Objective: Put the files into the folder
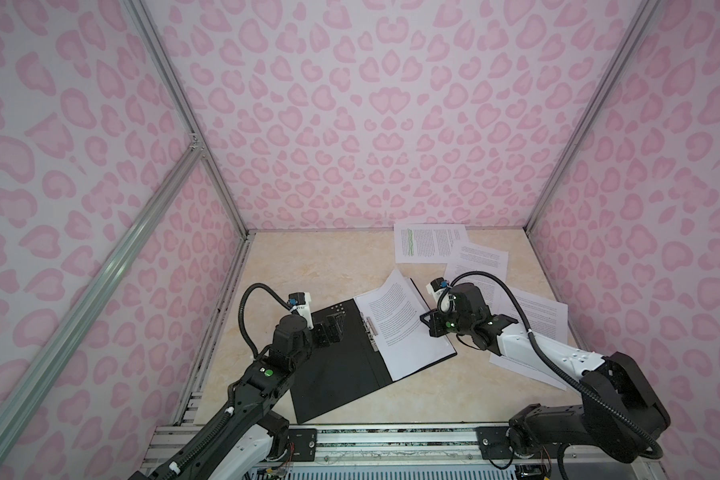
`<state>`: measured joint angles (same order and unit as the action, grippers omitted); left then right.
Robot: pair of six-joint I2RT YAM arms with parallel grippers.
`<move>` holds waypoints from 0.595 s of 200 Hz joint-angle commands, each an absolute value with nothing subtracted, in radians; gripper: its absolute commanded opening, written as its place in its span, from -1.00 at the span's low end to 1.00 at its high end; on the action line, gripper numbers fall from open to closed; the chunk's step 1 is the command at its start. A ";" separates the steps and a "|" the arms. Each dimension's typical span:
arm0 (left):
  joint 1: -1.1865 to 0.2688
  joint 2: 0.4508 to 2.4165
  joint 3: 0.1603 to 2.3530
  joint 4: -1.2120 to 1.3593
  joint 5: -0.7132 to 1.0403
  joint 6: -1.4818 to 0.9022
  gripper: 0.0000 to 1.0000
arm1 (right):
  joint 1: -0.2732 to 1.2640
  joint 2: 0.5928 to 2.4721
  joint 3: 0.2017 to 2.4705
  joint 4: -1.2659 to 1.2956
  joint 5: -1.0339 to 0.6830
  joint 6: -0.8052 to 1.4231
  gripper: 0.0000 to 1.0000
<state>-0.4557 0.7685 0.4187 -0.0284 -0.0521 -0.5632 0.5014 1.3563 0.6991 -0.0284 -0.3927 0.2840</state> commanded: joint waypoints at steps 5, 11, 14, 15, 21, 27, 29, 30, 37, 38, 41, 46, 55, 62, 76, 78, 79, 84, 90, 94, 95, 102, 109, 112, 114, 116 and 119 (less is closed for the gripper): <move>-0.454 0.772 0.426 0.000 -0.055 -0.552 0.95 | 0.505 1.355 0.703 -0.035 -0.396 0.271 -1.00; -0.454 0.773 0.426 -0.001 -0.055 -0.552 0.95 | 0.505 1.358 0.704 -0.035 -0.399 0.272 -1.00; -0.454 0.772 0.426 0.000 -0.054 -0.552 0.95 | 0.505 1.359 0.705 -0.037 -0.400 0.272 -1.00; -0.455 0.772 0.426 -0.001 -0.055 -0.551 0.95 | 0.506 1.358 0.705 -0.037 -0.401 0.272 -1.00; -0.454 0.773 0.426 0.000 -0.055 -0.551 0.95 | 0.507 1.361 0.706 -0.037 -0.402 0.271 -1.00; -0.454 0.773 0.426 0.000 -0.055 -0.551 0.95 | 0.507 1.361 0.707 -0.038 -0.403 0.272 -1.00; -0.454 0.772 0.426 -0.001 -0.055 -0.551 0.95 | 0.507 1.362 0.707 -0.037 -0.403 0.272 -1.00; -0.454 0.772 0.426 -0.001 -0.054 -0.551 0.95 | 0.508 1.362 0.707 -0.036 -0.403 0.272 -1.00; -0.454 0.772 0.426 0.000 -0.055 -0.551 0.95 | 0.508 1.362 0.706 -0.034 -0.406 0.271 -1.00; -0.454 0.773 0.425 -0.001 -0.055 -0.551 0.95 | 0.508 1.362 0.706 -0.033 -0.406 0.271 -1.00; -0.454 0.773 0.426 0.000 -0.055 -0.551 0.95 | 0.510 1.362 0.706 -0.033 -0.406 0.271 -1.00; -0.454 0.773 0.426 -0.001 -0.056 -0.551 0.95 | 0.510 1.362 0.707 -0.036 -0.407 0.270 -1.00; -0.455 0.772 0.426 0.000 -0.056 -0.551 0.95 | 0.512 1.363 0.709 -0.039 -0.403 0.270 -1.00; -0.454 0.774 0.426 0.000 -0.056 -0.551 0.95 | 0.511 1.361 0.710 -0.038 -0.402 0.270 -1.00; -0.455 0.775 0.425 0.000 -0.055 -0.551 0.95 | 0.512 1.363 0.707 -0.037 -0.403 0.270 -0.94; -0.454 0.774 0.426 0.000 -0.056 -0.551 0.95 | 0.512 1.364 0.708 -0.037 -0.402 0.270 -0.93; -0.454 0.774 0.426 0.000 -0.055 -0.551 0.95 | 0.511 1.364 0.709 -0.037 -0.402 0.270 -0.93; -0.454 0.774 0.426 0.000 -0.054 -0.551 0.95 | 0.511 1.364 0.709 -0.038 -0.401 0.270 -0.91; -0.454 0.775 0.426 0.000 -0.055 -0.551 0.95 | 0.511 1.367 0.710 -0.039 -0.399 0.269 -0.88; -0.455 0.776 0.426 0.000 -0.055 -0.550 0.95 | 0.512 1.369 0.711 -0.039 -0.398 0.270 -0.85; -0.454 0.776 0.426 0.000 -0.055 -0.551 0.95 | 0.512 1.369 0.711 -0.039 -0.398 0.270 -0.85; -0.454 0.776 0.428 0.000 -0.054 -0.551 0.95 | 0.512 1.371 0.710 -0.041 -0.395 0.269 -0.81; -0.454 0.775 0.428 0.000 -0.055 -0.551 0.95 | 0.511 1.374 0.712 -0.041 -0.392 0.271 -0.74; -0.454 0.775 0.428 0.000 -0.055 -0.551 0.95 | 0.512 1.375 0.710 -0.041 -0.389 0.271 -0.71; -0.454 0.776 0.428 0.000 -0.054 -0.551 0.95 | 0.511 1.375 0.712 -0.043 -0.387 0.271 -0.69; -0.454 0.775 0.428 0.000 -0.053 -0.551 0.95 | 0.511 1.376 0.712 -0.042 -0.386 0.273 -0.66; -0.454 0.774 0.428 0.000 -0.053 -0.551 0.95 | 0.511 1.376 0.712 -0.044 -0.383 0.273 -0.64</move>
<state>-0.4557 0.7746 0.4187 -0.0284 -0.0525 -0.5560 0.5106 1.3659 0.7048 -0.0498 -0.3931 0.2771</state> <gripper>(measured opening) 0.977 0.123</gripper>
